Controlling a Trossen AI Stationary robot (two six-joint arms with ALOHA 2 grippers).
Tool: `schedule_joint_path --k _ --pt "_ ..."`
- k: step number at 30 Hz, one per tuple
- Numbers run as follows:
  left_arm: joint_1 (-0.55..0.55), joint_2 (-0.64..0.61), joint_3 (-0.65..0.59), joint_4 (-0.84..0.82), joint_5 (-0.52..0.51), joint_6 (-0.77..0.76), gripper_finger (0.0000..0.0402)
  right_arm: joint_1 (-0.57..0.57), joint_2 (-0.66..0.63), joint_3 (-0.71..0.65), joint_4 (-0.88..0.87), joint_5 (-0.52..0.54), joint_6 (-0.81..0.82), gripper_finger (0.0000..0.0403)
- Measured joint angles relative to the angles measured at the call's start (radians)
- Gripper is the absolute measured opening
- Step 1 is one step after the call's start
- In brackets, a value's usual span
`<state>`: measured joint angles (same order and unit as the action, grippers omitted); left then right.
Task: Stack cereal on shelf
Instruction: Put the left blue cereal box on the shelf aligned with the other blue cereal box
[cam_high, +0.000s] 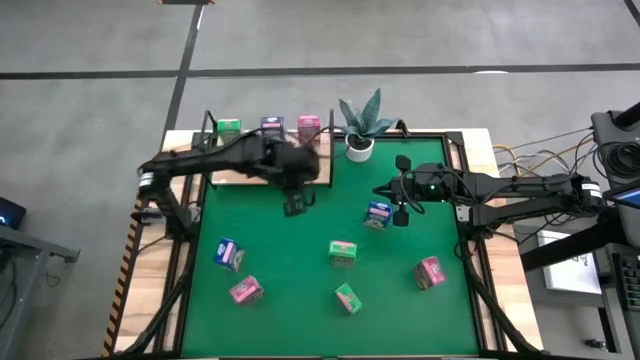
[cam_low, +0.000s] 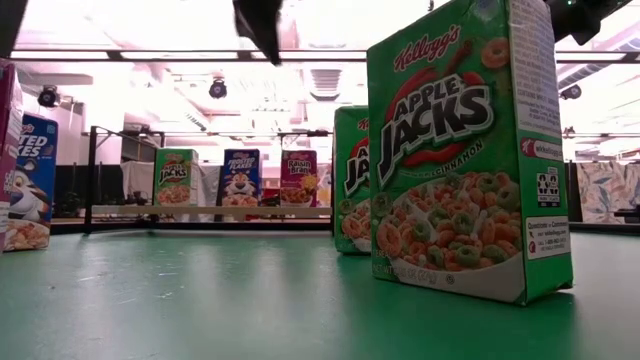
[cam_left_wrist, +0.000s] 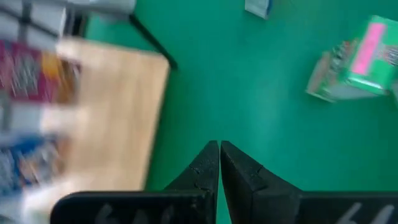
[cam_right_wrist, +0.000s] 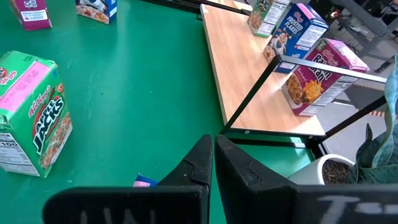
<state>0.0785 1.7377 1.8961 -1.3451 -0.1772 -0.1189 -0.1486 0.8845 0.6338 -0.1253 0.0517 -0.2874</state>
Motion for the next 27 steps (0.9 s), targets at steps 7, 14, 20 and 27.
schedule_joint_path --k 7,14,20,27 --pt "-0.157 -0.142 -0.188 -0.074 0.005 -0.410 0.0000 0.000 0.000 0.000 0.007 0.000 -0.019 0.0009" --pt "-0.323 -0.269 -0.422 -0.081 0.027 -0.878 0.0000 0.000 0.000 -0.001 0.056 0.000 -0.040 0.0009" --pt "-0.436 -0.336 -0.527 -0.080 0.097 -1.270 0.0004 0.000 0.000 -0.001 0.096 0.000 -0.082 0.0009" --pt "-0.547 -0.351 -0.561 -0.094 0.138 -1.504 0.0066 0.000 0.000 -0.001 0.137 0.000 -0.141 0.0009"
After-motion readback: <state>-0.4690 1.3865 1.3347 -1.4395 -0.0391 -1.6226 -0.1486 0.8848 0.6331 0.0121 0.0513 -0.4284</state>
